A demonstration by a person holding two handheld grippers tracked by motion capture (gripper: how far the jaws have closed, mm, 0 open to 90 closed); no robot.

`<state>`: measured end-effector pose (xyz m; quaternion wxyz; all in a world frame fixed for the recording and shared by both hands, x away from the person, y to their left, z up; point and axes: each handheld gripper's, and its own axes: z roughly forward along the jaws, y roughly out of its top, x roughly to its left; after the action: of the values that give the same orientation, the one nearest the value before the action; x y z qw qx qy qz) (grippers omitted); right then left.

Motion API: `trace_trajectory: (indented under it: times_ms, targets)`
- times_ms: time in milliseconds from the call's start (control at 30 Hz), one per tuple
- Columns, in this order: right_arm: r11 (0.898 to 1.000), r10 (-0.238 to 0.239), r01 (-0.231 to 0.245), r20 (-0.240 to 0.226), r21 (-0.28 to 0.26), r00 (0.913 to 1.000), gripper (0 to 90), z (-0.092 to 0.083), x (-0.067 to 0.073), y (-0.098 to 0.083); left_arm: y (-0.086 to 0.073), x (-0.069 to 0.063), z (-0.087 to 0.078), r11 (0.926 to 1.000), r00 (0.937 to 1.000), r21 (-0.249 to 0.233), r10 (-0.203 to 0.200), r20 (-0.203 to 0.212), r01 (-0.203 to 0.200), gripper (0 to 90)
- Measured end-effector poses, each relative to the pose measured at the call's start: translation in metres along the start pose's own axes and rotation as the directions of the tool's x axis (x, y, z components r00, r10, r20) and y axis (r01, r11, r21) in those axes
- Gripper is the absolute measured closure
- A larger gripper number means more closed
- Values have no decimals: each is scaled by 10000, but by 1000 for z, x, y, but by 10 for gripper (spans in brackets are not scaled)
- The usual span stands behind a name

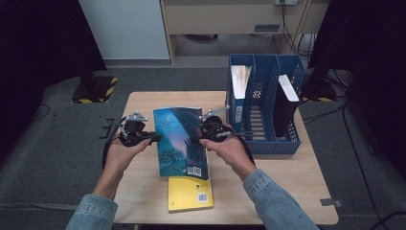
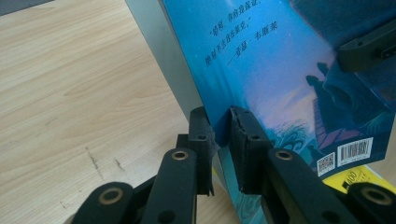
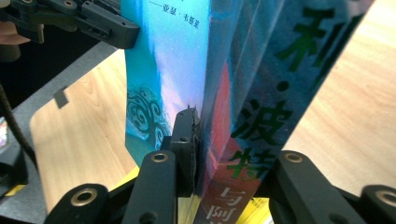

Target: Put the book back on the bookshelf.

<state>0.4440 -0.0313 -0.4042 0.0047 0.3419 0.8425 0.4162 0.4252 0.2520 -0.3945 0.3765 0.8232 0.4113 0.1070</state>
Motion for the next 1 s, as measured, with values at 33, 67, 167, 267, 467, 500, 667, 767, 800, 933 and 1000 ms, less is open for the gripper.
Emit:
trace_trajectory:
  times_ms: [33,67,167,267,467,500,667,767,800,933,1000]
  targets:
    - [10000,10,-10,104,-21,9999,706,2,-3,5,1,1,1,10000,10000,-17,-6,-31,6,787]
    - [10000,12,-11,133,-22,9999,707,2,-3,6,5,3,2,10000,10000,-22,55,-80,-55,787]
    - [9999,-14,17,234,-117,9997,711,3,-6,9,8,6,3,9999,9998,-74,141,-143,-142,788]
    - [9997,-46,55,359,-249,9993,716,5,-13,16,17,11,6,9996,9994,-18,274,-225,-274,789]
    - [9990,-116,142,607,-419,9981,718,7,-17,24,28,15,8,9993,9982,-47,380,-472,-382,790]
    - [9984,-143,182,711,-541,9974,719,8,-20,26,31,16,9,9989,9973,-64,456,-576,-461,791]
    - [9981,-70,124,886,-607,9960,720,10,-23,28,36,18,12,9985,9964,-67,544,-643,-549,792]
    - [9977,-96,157,920,-664,9957,720,11,-26,30,37,20,13,9987,9967,-120,495,-637,-504,792]
    - [9976,-106,169,933,-671,9956,720,11,-26,31,37,21,13,9986,9966,-91,506,-646,-513,792]
    - [9970,-362,433,1071,-643,9936,719,11,-22,30,34,18,9,9977,9957,-44,672,-643,-676,793]
    - [9961,-398,488,1190,-733,9921,719,12,-20,28,33,17,8,9975,9953,-32,697,-674,-701,794]
